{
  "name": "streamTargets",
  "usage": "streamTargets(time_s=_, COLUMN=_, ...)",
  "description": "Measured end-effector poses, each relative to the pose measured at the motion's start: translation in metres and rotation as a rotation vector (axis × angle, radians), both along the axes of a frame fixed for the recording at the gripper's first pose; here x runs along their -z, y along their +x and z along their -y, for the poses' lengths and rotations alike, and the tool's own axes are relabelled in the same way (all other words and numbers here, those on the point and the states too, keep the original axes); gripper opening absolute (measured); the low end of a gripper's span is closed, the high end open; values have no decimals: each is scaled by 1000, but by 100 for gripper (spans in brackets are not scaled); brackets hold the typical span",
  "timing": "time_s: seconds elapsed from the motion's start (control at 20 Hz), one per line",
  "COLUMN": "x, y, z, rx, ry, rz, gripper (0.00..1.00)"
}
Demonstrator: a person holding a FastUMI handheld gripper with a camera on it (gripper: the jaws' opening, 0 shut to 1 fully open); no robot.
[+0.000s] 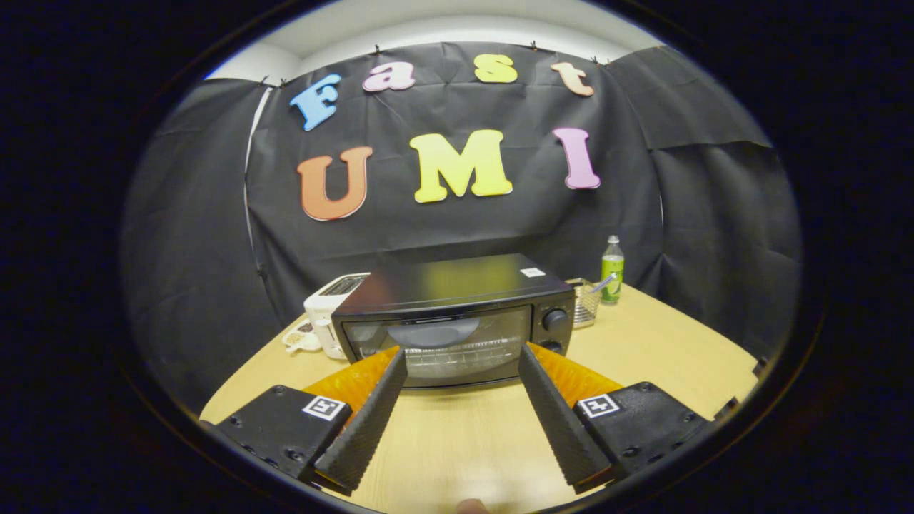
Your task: Open the toaster oven, put the food inside, and close the toaster oven door.
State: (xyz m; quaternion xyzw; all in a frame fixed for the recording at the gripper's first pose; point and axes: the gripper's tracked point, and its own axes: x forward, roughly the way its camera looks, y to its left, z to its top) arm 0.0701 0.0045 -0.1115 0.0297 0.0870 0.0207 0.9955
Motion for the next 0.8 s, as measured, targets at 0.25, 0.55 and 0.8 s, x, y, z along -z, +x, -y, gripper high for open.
streamTargets(time_s=0.25, x=-60, y=-49, z=5, rx=-37, ry=-2, rz=109, gripper=100)
streamTargets(time_s=0.55, x=-104, y=-100, z=22, rx=-67, ry=-49, rz=214, gripper=100)
streamTargets(time_s=0.8, x=-123, y=-123, z=23, rx=-68, ry=-44, rz=262, gripper=100)
